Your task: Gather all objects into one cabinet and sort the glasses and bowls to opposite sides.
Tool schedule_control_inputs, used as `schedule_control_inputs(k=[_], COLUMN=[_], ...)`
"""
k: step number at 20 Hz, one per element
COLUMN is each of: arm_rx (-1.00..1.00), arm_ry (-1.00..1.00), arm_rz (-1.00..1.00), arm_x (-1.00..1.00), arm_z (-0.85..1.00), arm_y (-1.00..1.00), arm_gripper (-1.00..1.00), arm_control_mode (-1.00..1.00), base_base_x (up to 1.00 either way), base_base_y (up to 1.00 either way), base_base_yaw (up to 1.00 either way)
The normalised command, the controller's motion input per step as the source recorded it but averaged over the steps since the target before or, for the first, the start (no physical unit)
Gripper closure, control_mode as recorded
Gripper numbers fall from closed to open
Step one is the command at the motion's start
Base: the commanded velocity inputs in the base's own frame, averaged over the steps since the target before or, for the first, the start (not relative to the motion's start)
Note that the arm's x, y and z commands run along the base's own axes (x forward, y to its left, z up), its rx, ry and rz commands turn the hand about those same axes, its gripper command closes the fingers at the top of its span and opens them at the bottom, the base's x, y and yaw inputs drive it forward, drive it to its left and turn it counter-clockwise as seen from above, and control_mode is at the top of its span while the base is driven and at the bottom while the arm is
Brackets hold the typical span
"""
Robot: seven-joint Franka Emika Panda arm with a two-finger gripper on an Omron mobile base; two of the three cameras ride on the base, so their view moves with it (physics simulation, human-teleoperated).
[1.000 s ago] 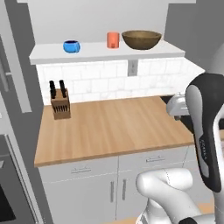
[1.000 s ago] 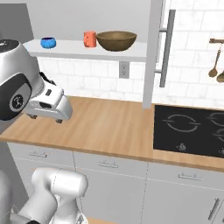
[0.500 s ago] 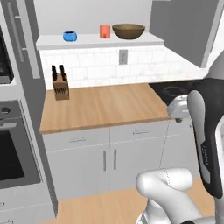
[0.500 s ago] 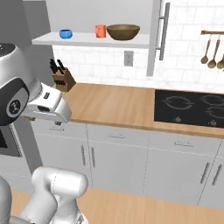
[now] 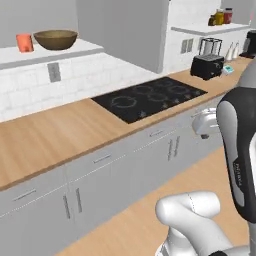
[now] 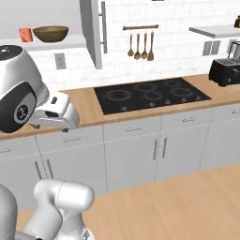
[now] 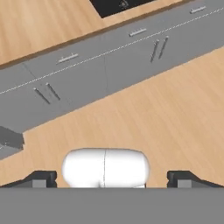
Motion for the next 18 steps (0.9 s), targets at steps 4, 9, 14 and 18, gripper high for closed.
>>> schedule_control_inputs(k=[4, 9, 14, 18], arm_rx=[0.00, 0.00, 0.00, 0.00], arm_ry=[0.00, 0.00, 0.00, 0.00], arm_rz=[0.00, 0.00, 0.00, 0.00], arm_x=[0.00, 0.00, 0.00, 0.00], arm_z=[0.00, 0.00, 0.00, 0.00], arm_y=[0.00, 0.00, 0.00, 0.00], arm_gripper=[-1.00, -1.00, -1.00, -1.00], arm_control_mode=[1.00, 1.00, 1.00, 1.00], base_base_x=[-0.01, 0.00, 0.00, 0.15], base_base_y=[-0.04, -0.16, -0.16, -0.01], base_base_yaw=[-0.82, -0.67, -0.59, -0.50])
